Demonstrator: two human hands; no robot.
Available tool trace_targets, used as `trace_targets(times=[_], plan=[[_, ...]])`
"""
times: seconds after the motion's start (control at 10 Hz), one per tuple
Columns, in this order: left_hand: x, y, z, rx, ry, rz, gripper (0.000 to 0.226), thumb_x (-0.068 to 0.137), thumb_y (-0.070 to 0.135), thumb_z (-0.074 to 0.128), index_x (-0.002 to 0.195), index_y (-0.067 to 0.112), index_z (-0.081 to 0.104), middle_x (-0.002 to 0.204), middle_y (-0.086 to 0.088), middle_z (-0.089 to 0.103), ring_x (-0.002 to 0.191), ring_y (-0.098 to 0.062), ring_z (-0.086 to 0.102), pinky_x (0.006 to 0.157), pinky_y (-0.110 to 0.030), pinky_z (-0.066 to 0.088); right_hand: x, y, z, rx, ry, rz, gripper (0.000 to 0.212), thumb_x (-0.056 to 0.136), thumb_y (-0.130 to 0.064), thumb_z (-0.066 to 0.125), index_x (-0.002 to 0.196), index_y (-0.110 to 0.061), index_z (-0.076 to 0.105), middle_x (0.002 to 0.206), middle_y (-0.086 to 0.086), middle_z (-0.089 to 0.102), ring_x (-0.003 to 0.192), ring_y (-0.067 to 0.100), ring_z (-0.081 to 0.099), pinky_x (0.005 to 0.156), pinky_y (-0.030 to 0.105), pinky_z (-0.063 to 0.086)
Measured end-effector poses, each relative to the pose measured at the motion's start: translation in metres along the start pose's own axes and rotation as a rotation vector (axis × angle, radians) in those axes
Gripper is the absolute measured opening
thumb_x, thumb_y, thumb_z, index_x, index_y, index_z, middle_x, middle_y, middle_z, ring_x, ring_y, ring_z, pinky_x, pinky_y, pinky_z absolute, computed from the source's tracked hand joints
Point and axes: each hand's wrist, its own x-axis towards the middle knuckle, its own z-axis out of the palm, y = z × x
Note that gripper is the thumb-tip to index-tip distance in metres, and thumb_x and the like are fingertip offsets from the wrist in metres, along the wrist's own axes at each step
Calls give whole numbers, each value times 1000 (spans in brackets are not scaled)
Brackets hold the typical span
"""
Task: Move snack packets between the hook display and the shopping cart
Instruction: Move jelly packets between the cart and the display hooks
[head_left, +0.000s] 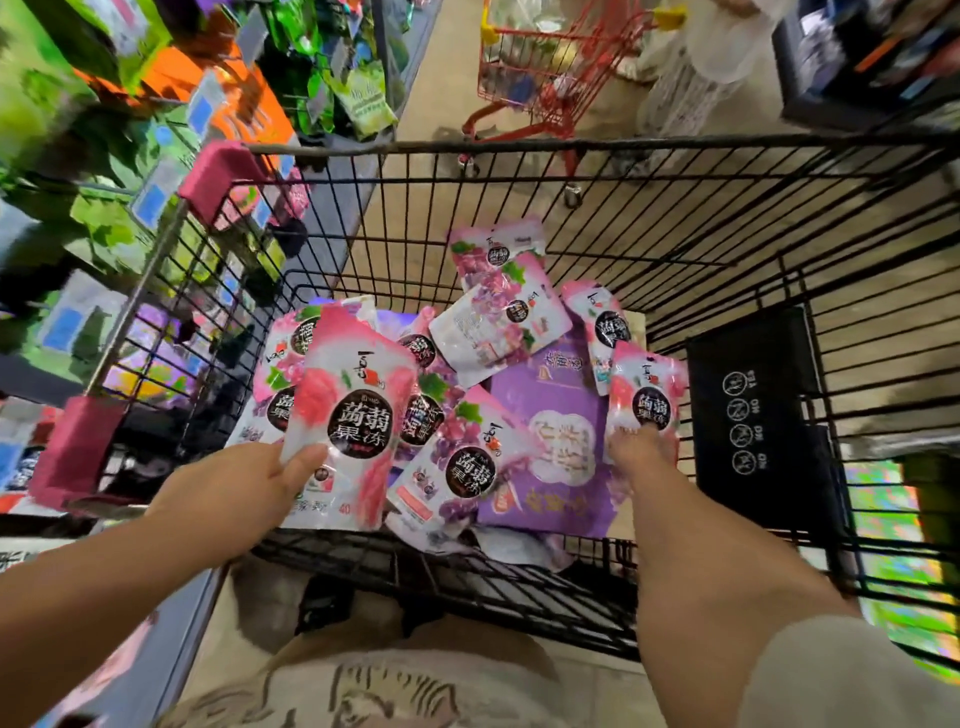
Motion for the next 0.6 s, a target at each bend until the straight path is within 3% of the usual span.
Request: trace_targets(times=[0.1,0.2,0.3,0.4,0.6], plan=[[1,-2,3,-4,26,-8,60,91,64,26,70,14,52,70,-3,55,75,-28,55,70,-35,41,-4,5,-2,9,52,-6,44,99,-12,46,141,-2,38,148,16,37,134,29,37,83,19,31],[1,-1,4,-2,38,-14,64,89,66,24,68,13,54,67,-3,56,74,-28,56,68,-34,41,19,20,2,43,99,44,47,96,-14,53,140,-7,39,137,15,47,125,35,47,74,10,34],[2,1,3,14,29,-27,66,90,66,22,67,12,53,70,-4,56,78,-29,57,69,-34,40,23,26,5,69,136,87,60,83,-33,67,135,-22,39,133,14,54,117,38,54,98,39,47],[1,4,1,14,44,-31,63,91,65,24,68,13,52,70,-3,54,78,-28,56,70,-34,39,18,28,7,-53,117,60,86,73,-40,76,142,-27,26,132,14,54,121,39,48,89,36,44],[4,4,0,59,28,-34,61,92,63,22,82,15,58,74,1,51,80,-25,52,70,-33,37,24,21,13,-204,-2,-18,101,62,-65,74,145,-37,24,133,13,55,125,38,46,98,43,37]])
